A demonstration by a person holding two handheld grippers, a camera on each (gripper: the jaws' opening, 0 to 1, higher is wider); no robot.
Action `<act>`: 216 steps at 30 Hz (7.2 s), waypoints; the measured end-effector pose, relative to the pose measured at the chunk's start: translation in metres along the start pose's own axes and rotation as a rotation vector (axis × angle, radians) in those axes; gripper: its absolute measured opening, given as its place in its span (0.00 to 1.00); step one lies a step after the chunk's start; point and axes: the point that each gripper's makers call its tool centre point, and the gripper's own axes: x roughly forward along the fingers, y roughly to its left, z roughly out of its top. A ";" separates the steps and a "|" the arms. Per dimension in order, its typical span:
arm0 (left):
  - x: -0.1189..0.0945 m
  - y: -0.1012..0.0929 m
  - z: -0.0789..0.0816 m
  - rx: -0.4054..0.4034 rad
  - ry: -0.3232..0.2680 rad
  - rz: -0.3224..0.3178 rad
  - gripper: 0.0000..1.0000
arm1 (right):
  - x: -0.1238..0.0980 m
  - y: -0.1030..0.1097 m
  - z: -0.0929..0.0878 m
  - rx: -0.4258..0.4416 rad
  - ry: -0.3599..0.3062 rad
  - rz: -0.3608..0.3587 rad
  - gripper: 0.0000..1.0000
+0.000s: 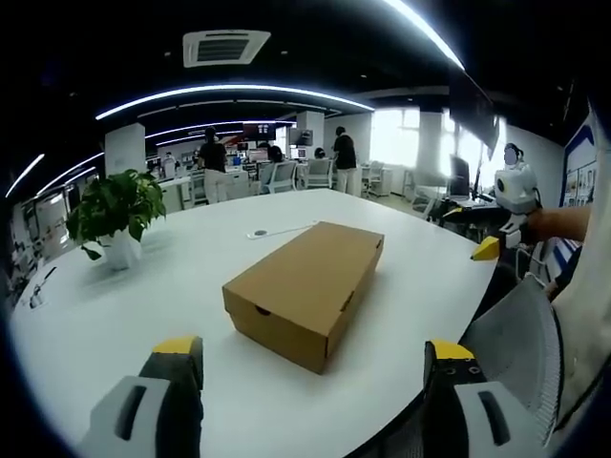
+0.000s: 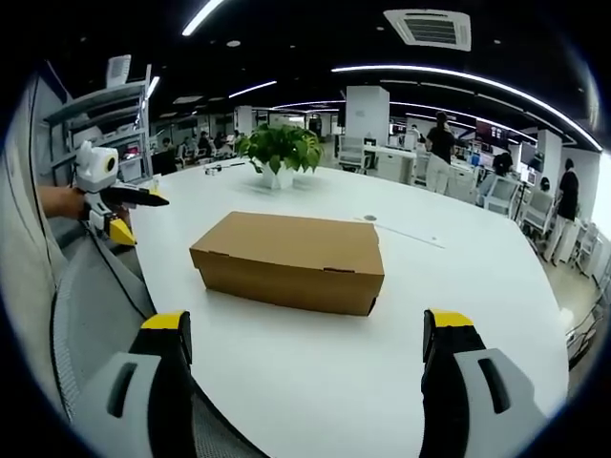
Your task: Operate the shoe box by opening the lid, removing the specified soft item, and placing it in the target area until the item is outside and the box remains undamaged.
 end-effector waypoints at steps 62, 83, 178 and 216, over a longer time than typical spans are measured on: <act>0.066 -0.001 -0.020 -0.026 0.095 0.103 0.71 | 0.091 -0.058 0.005 -0.215 0.091 0.232 0.72; 0.086 0.005 -0.028 -0.073 0.114 0.227 0.62 | 0.138 -0.069 -0.011 -0.317 0.212 0.344 0.54; 0.048 0.118 -0.059 0.073 0.318 0.032 0.49 | 0.151 0.062 -0.013 -0.011 0.206 0.110 0.43; 0.023 0.113 -0.068 0.032 0.287 0.035 0.52 | 0.135 0.087 -0.015 0.065 0.123 0.172 0.31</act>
